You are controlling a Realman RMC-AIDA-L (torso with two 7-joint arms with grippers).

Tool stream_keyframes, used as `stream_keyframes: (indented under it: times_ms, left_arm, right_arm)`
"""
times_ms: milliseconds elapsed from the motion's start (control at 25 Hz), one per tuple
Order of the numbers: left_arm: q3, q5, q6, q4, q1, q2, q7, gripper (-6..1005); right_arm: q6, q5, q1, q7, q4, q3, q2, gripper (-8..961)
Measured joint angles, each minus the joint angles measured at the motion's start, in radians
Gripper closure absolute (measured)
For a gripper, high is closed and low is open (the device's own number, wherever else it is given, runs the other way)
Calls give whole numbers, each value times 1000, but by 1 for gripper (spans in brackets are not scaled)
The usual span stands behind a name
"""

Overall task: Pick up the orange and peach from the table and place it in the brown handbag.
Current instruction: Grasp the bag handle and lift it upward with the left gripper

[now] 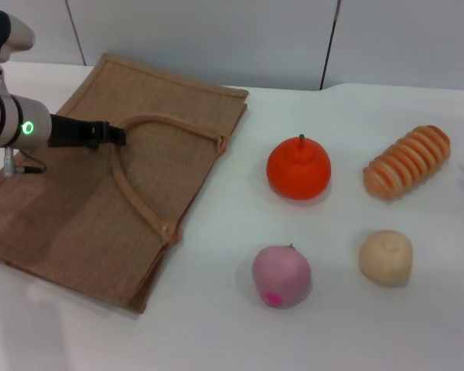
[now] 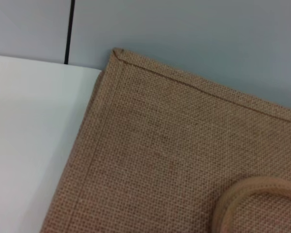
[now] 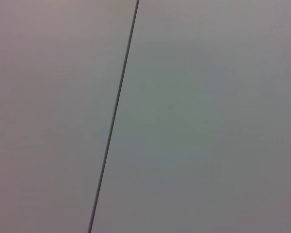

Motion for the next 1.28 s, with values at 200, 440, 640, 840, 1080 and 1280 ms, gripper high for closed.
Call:
stream_keyframes:
  times_ms: [200, 440, 640, 840, 1080, 1280]
  left_arm:
    - [14, 1, 1, -2, 0, 0, 0, 442]
    - [49, 2, 2, -13, -6, 1, -6, 443]
    - [49, 3, 0, -14, -9, 2, -6, 557]
    - [50, 16, -2, -17, -10, 3, -10, 672]
    - [51, 37, 8, -49, -23, 9, -15, 674]
    - [51, 40, 14, -49, -23, 6, -14, 782]
  right_arm:
    - [0, 0, 0, 0, 0, 0, 0, 198]
    - [0, 0, -1, 0, 1, 0, 0, 198]
    - [0, 0, -1, 0, 2, 0, 0, 198]
    - [0, 0, 0, 0, 2, 0, 0, 199]
    - [-5, 0, 0, 0, 3, 0, 0, 199]
    - [-5, 0, 0, 0, 3, 0, 0, 199]
